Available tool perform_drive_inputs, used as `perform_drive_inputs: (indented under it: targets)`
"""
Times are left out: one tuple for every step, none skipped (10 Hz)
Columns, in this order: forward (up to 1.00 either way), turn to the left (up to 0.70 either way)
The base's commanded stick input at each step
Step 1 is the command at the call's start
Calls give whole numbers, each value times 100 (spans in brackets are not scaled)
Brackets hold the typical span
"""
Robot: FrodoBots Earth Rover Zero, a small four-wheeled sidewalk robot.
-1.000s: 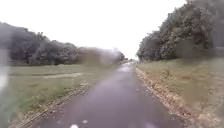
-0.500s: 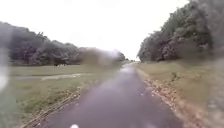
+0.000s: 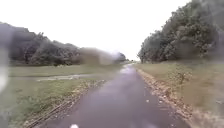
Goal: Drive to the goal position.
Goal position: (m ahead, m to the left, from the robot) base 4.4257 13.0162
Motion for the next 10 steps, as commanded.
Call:
perform_drive_inputs:
  targets:
    - [70,-35]
    - [70,-35]
    - [70,-35]
    - [70,-35]
    - [70,-35]
    - [70,-31]
    - [70,-8]
    - [70,0]
    - [70,0]
    - [70,0]
